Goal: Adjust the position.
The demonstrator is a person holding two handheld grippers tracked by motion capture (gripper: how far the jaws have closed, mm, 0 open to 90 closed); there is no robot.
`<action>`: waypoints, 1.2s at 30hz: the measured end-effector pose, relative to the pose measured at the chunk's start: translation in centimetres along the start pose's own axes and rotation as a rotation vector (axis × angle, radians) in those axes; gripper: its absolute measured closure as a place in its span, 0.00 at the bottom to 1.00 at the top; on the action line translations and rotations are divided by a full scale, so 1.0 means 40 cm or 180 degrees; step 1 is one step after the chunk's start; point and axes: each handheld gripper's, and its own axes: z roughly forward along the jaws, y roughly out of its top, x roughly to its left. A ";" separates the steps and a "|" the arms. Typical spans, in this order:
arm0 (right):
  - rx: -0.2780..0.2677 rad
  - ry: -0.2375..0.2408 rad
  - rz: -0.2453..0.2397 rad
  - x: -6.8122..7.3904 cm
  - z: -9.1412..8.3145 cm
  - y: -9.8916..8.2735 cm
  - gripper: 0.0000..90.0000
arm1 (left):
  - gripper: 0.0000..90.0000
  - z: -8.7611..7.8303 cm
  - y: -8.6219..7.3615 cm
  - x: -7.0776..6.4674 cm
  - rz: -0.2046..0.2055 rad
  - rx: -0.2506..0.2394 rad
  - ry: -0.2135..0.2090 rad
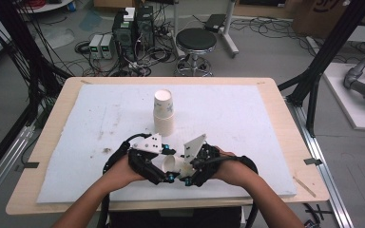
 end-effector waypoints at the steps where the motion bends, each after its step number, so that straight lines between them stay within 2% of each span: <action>1: -0.0004 0.0002 -0.0011 0.000 0.001 0.000 0.34 | 0.30 0.003 -0.001 0.001 -0.0008 0.0035 -0.0014; 5: 0.0034 0.0023 -0.0010 0.002 0.006 0.001 0.34 | 0.38 0.006 -0.002 0.000 0.0013 0.0064 -0.0061; 7: 0.0054 0.0034 -0.0023 0.002 0.007 0.000 0.34 | 0.38 0.009 -0.004 -0.003 0.0043 0.0128 -0.0058; 11: 0.0032 0.0015 -0.0050 0.005 0.007 -0.003 0.33 | 0.40 0.008 -0.008 -0.007 0.0072 0.0068 -0.0021; 15: -0.0212 0.0025 0.0116 0.001 -0.006 -0.016 0.24 | 0.41 -0.005 -0.021 -0.006 0.0046 -0.0076 0.0048; 17: -0.0401 0.0012 0.0200 -0.001 -0.017 -0.026 0.24 | 0.41 -0.009 -0.025 -0.005 0.0027 -0.0109 0.0050; 19: -0.0590 0.0014 0.0276 -0.004 -0.030 -0.037 0.24 | 0.41 -0.020 -0.041 -0.004 -0.0048 -0.0230 0.0083; 21: -0.0744 0.0002 0.0353 -0.004 -0.042 -0.047 0.24 | 0.41 -0.023 -0.047 -0.004 -0.0063 -0.0279 0.0089; 22: -0.0744 0.0002 0.0353 -0.004 -0.042 -0.047 0.24 | 0.41 -0.026 -0.053 -0.004 -0.0077 -0.0325 0.0089; 23: -0.0930 -0.0006 0.0434 -0.004 -0.052 -0.058 0.24 | 0.41 -0.031 -0.063 -0.007 -0.0118 -0.0401 0.0102; 24: -0.1033 -0.0007 0.0459 -0.004 -0.057 -0.063 0.24 | 0.41 -0.034 -0.067 -0.008 -0.0122 -0.0431 0.0111; 25: -0.1033 -0.0007 0.0459 -0.004 -0.057 -0.063 0.24 | 0.41 -0.034 -0.067 -0.008 -0.0122 -0.0431 0.0111; 26: -0.1187 -0.0035 0.0542 -0.001 -0.065 -0.071 0.24 | 0.41 -0.039 -0.075 -0.009 -0.0151 -0.0522 0.0131; 29: -0.1340 -0.0118 0.0591 0.004 -0.071 -0.081 0.23 | 0.41 -0.047 -0.085 -0.009 -0.0189 -0.0657 0.0169; 30: -0.1340 -0.0118 0.0591 0.004 -0.071 -0.081 0.23 | 0.41 -0.047 -0.085 -0.009 -0.0189 -0.0657 0.0169; 32: -0.1512 -0.0188 0.0676 0.013 -0.071 -0.094 0.23 | 0.41 -0.052 -0.094 -0.009 -0.0197 -0.0763 0.0197; 34: -0.1627 -0.0220 0.0728 0.020 -0.070 -0.103 0.23 | 0.41 -0.052 -0.097 -0.009 -0.0196 -0.0788 0.0206; 36: -0.1663 -0.0268 0.0749 0.024 -0.069 -0.108 0.23 | 0.41 -0.052 -0.104 -0.010 -0.0195 -0.0821 0.0222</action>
